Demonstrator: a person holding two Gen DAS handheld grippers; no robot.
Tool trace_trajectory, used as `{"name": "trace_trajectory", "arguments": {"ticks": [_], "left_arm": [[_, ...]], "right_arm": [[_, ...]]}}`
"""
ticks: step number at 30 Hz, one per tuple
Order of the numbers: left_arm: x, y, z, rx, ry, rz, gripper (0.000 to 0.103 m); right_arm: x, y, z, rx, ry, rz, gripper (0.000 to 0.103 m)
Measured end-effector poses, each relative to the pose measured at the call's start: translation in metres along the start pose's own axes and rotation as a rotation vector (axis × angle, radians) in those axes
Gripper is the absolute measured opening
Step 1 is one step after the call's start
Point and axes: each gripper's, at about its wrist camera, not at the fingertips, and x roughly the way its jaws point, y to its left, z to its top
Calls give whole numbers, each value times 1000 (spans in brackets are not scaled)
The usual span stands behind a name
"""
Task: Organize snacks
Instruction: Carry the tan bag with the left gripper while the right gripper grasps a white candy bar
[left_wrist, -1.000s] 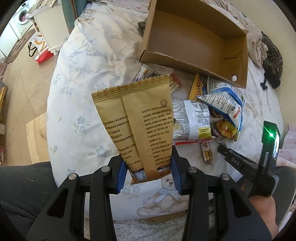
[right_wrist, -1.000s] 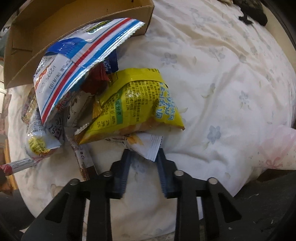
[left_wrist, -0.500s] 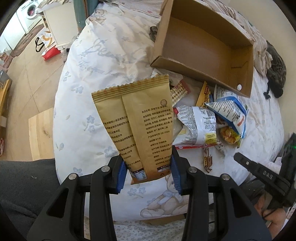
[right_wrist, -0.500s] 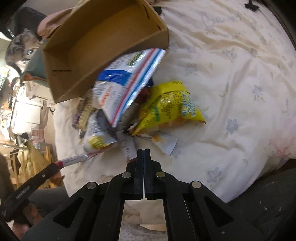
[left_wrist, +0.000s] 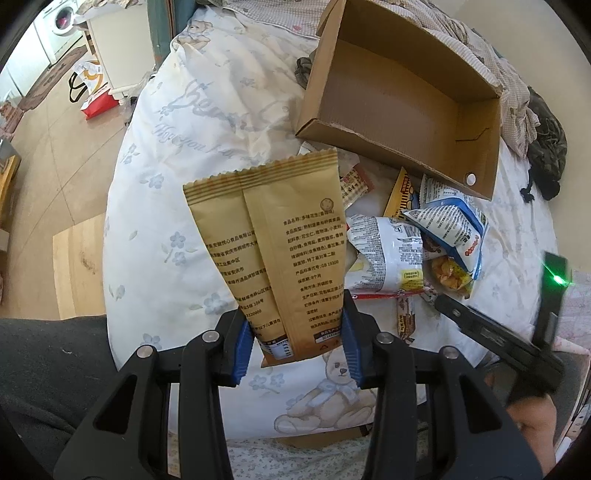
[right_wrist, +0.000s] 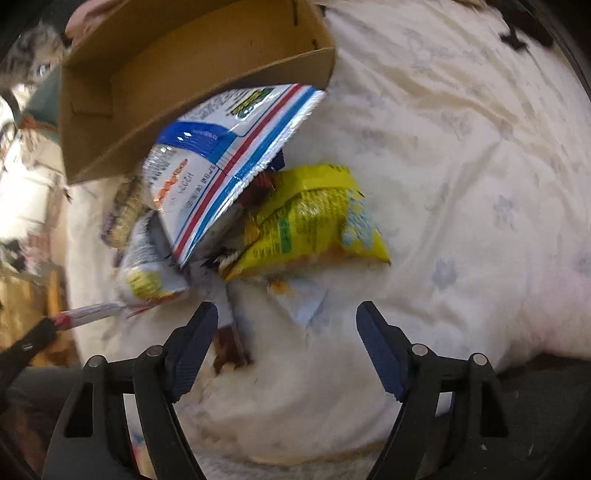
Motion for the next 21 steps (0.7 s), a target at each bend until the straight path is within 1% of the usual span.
{"name": "trace_trajectory", "arguments": {"ticks": [1, 4, 5, 6, 7, 8, 9, 10, 11, 12, 16, 19, 21], "left_arm": [[1, 0, 0, -1, 1, 2, 37], [1, 3, 1, -17, 2, -3, 37], [1, 4, 1, -22, 0, -6, 37], [1, 5, 1, -24, -1, -7, 37], [1, 5, 1, -25, -2, -7, 37], [1, 4, 1, -25, -1, -8, 37], [2, 4, 1, -26, 2, -12, 37], [2, 5, 1, -27, 6, -19, 37], [2, 5, 1, -30, 6, -24, 37], [1, 5, 2, -32, 5, -29, 37], [1, 3, 1, -29, 3, -32, 37], [2, 3, 1, -21, 3, -25, 37], [2, 3, 0, -19, 3, -21, 37]], "right_arm": [[6, 3, 3, -6, 9, -2, 79], [25, 9, 13, 1, 48, 44, 75], [28, 9, 14, -7, 48, 39, 73], [29, 11, 14, -27, 38, 21, 67], [29, 11, 13, -42, 34, 13, 64], [28, 12, 12, -56, 38, 10, 55], [26, 12, 9, -72, 46, 13, 44], [24, 12, 6, -79, 54, 34, 38], [21, 12, 2, -83, 64, 62, 29], [17, 12, -4, -85, 75, 86, 26], [-5, 13, -19, -122, 52, 114, 24], [-27, 8, -28, -121, 25, 129, 24], [-43, 2, -31, -105, 11, 154, 23]]}}
